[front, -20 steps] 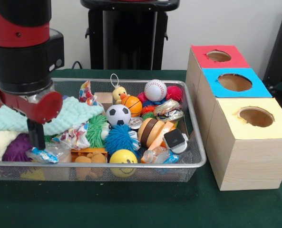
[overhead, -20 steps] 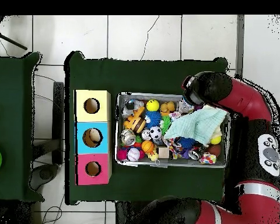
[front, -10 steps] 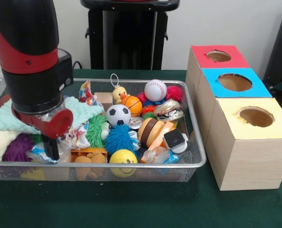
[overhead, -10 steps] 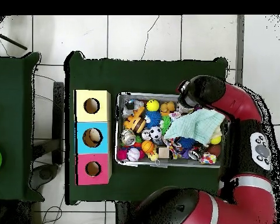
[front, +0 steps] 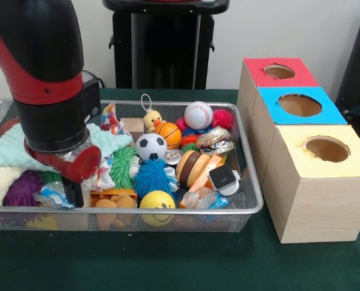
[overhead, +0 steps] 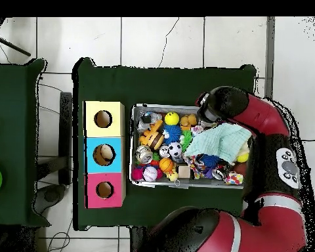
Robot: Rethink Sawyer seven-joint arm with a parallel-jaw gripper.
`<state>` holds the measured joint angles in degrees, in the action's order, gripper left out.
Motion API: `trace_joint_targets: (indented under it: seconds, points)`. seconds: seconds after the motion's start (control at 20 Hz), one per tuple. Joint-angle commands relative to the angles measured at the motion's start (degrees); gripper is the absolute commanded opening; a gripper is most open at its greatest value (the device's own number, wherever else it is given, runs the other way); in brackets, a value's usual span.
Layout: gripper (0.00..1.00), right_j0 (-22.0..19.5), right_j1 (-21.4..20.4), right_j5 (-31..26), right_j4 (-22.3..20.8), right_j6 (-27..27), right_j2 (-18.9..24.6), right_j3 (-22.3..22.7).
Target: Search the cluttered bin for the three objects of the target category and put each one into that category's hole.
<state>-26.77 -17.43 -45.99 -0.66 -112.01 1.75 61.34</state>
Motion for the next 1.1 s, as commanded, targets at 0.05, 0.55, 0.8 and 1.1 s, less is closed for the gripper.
trace_joint_targets:
  seconds: [0.05, 0.55, 0.8, 1.1]
  points:
    - [0.0, 2.06, 0.58, -4.78, -0.82, -7.61, -2.05, 2.54]
    - [0.0, 2.38, -2.23, -7.7, 0.68, -6.23, -3.02, 4.62]
    - [0.0, 1.93, -2.85, -7.47, 0.05, -4.87, -3.41, 5.27]
    - [0.0, 2.15, -2.77, -6.97, -0.26, -4.77, -4.01, 5.21]
